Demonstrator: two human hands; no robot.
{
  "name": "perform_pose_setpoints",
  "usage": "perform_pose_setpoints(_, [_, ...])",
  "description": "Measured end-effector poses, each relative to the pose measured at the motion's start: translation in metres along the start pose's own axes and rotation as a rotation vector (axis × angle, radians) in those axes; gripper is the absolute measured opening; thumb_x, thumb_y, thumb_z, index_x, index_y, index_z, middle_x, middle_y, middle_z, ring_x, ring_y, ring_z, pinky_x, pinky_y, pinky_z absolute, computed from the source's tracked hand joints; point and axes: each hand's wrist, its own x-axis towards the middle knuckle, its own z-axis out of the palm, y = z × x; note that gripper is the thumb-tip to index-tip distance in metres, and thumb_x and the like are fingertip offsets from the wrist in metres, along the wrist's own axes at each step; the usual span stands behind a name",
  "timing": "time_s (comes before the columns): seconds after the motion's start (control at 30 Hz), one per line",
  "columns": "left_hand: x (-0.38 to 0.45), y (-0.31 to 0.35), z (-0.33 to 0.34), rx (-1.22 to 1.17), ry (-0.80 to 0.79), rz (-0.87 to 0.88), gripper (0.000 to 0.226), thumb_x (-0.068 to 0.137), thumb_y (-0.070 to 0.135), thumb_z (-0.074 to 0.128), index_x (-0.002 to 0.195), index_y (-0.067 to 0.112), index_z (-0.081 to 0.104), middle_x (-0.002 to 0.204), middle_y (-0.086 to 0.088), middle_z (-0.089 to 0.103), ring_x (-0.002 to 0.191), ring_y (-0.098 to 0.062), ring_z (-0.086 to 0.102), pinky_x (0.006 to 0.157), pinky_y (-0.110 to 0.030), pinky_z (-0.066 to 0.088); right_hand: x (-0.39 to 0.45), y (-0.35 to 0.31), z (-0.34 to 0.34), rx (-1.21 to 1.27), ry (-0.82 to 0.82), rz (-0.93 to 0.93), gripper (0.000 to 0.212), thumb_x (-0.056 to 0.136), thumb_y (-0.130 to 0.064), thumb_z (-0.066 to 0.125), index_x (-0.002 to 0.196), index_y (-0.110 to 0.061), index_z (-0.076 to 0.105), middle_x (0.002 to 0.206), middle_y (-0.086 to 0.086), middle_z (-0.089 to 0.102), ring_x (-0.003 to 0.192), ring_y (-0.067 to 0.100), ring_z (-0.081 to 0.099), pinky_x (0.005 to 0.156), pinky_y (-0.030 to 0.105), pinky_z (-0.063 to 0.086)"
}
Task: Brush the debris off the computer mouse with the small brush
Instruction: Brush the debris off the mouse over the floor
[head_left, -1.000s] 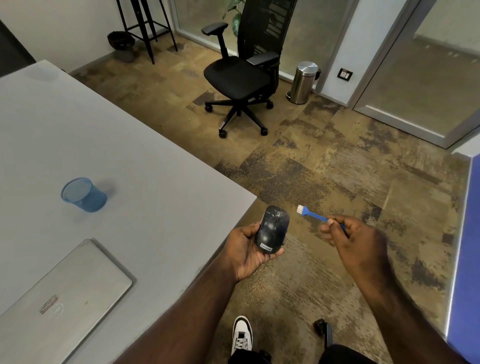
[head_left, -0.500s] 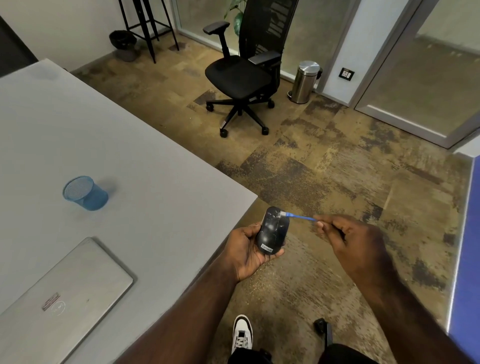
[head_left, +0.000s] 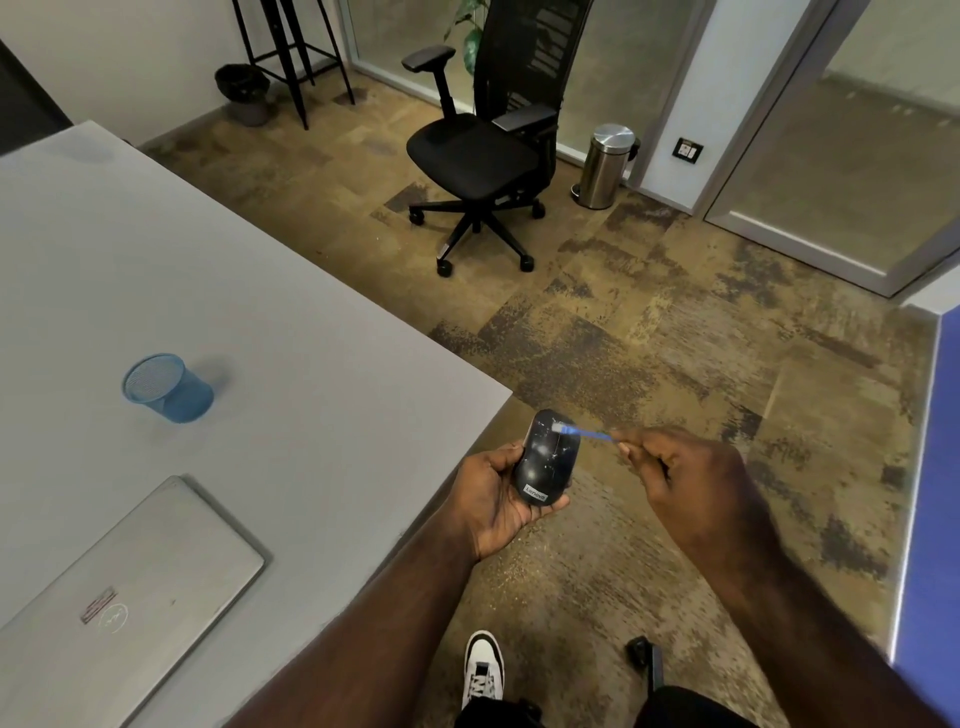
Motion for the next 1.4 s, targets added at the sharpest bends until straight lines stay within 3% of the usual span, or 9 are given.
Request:
perform_pose_setpoints(0.13, [0.001, 0.001, -0.001, -0.008, 0.033, 0.026, 0.032, 0.095, 0.016, 0.036, 0.109, 0.006, 0.063, 0.109, -0.020, 0.067, 0.096, -0.035, 0.061, 0.084, -0.048, 0.047, -0.008, 0.004, -0.002, -0.003, -0.125, -0.033, 0.017, 0.087, -0.014, 0.067, 0.100, -0.020, 0.076, 0.090, -0.009, 0.074, 0.064, -0.012, 0.058, 0.053, 0.000, 0.039])
perform_pose_setpoints(0.33, [0.000, 0.002, 0.002, -0.002, 0.028, 0.047, 0.030, 0.096, 0.014, 0.035, 0.108, 0.007, 0.062, 0.106, -0.018, 0.066, 0.094, -0.033, 0.061, 0.089, -0.049, 0.046, -0.008, 0.006, -0.003, 0.056, 0.004, -0.013, 0.019, 0.086, -0.013, 0.069, 0.102, -0.020, 0.076, 0.094, -0.009, 0.075, 0.072, -0.008, 0.064, 0.063, 0.007, 0.049])
perform_pose_setpoints(0.5, [0.001, 0.002, 0.004, -0.048, 0.030, 0.084, 0.035, 0.097, 0.011, 0.032, 0.103, 0.003, 0.065, 0.103, -0.017, 0.070, 0.095, -0.030, 0.062, 0.090, -0.045, 0.046, -0.021, 0.002, 0.003, 0.009, -0.094, -0.071, 0.021, 0.084, -0.010, 0.070, 0.101, -0.020, 0.076, 0.092, -0.010, 0.075, 0.069, -0.001, 0.067, 0.058, 0.012, 0.052])
perform_pose_setpoints(0.67, [0.000, 0.003, 0.001, -0.071, 0.026, 0.079, 0.035, 0.096, 0.011, 0.032, 0.104, 0.003, 0.065, 0.109, -0.018, 0.066, 0.100, -0.032, 0.059, 0.093, -0.045, 0.045, -0.021, 0.007, -0.001, 0.007, -0.008, 0.020, 0.020, 0.086, -0.012, 0.067, 0.104, -0.017, 0.075, 0.093, -0.007, 0.075, 0.071, -0.001, 0.066, 0.058, 0.003, 0.047])
perform_pose_setpoints(0.8, [0.001, 0.000, 0.003, -0.090, -0.010, 0.064, 0.036, 0.095, 0.010, 0.033, 0.104, 0.001, 0.067, 0.111, -0.021, 0.067, 0.107, -0.036, 0.057, 0.103, -0.049, 0.038, -0.013, 0.002, 0.002, -0.008, 0.009, 0.006, 0.022, 0.087, -0.010, 0.067, 0.107, -0.015, 0.074, 0.099, -0.003, 0.076, 0.078, 0.003, 0.070, 0.067, 0.017, 0.057])
perform_pose_setpoints(0.93, [0.001, 0.003, 0.000, -0.100, 0.005, 0.084, 0.041, 0.096, 0.010, 0.033, 0.096, 0.003, 0.074, 0.116, -0.019, 0.065, 0.108, -0.034, 0.056, 0.100, -0.047, 0.041, -0.023, -0.005, 0.001, -0.030, -0.107, -0.025, 0.019, 0.084, -0.007, 0.070, 0.100, -0.015, 0.076, 0.088, -0.004, 0.076, 0.056, -0.016, 0.055, 0.053, -0.005, 0.036])
perform_pose_setpoints(1.07, [0.003, 0.004, -0.007, -0.112, -0.004, 0.091, 0.046, 0.096, 0.010, 0.033, 0.089, 0.007, 0.079, 0.119, -0.018, 0.064, 0.102, -0.031, 0.059, 0.102, -0.048, 0.040, -0.021, -0.001, -0.005, 0.013, -0.004, 0.034, 0.019, 0.087, -0.013, 0.068, 0.104, -0.017, 0.076, 0.087, -0.005, 0.076, 0.060, -0.017, 0.057, 0.045, -0.001, 0.036])
perform_pose_setpoints(1.2, [0.004, 0.002, -0.002, -0.100, -0.027, 0.074, 0.040, 0.096, 0.011, 0.035, 0.099, 0.001, 0.074, 0.128, -0.022, 0.060, 0.118, -0.035, 0.053, 0.114, -0.050, 0.031, -0.016, -0.006, 0.001, -0.011, -0.009, 0.012, 0.020, 0.086, -0.012, 0.069, 0.105, -0.017, 0.075, 0.092, -0.004, 0.076, 0.068, -0.010, 0.061, 0.059, -0.003, 0.041])
perform_pose_setpoints(1.4, [0.002, 0.006, -0.004, -0.108, 0.001, 0.107, 0.035, 0.097, 0.011, 0.034, 0.106, 0.004, 0.067, 0.124, -0.019, 0.060, 0.114, -0.034, 0.052, 0.104, -0.048, 0.038, -0.023, -0.008, -0.004, -0.014, -0.088, 0.043, 0.016, 0.084, -0.012, 0.071, 0.098, -0.018, 0.077, 0.073, -0.013, 0.070, 0.053, -0.016, 0.054, 0.048, -0.002, 0.035])
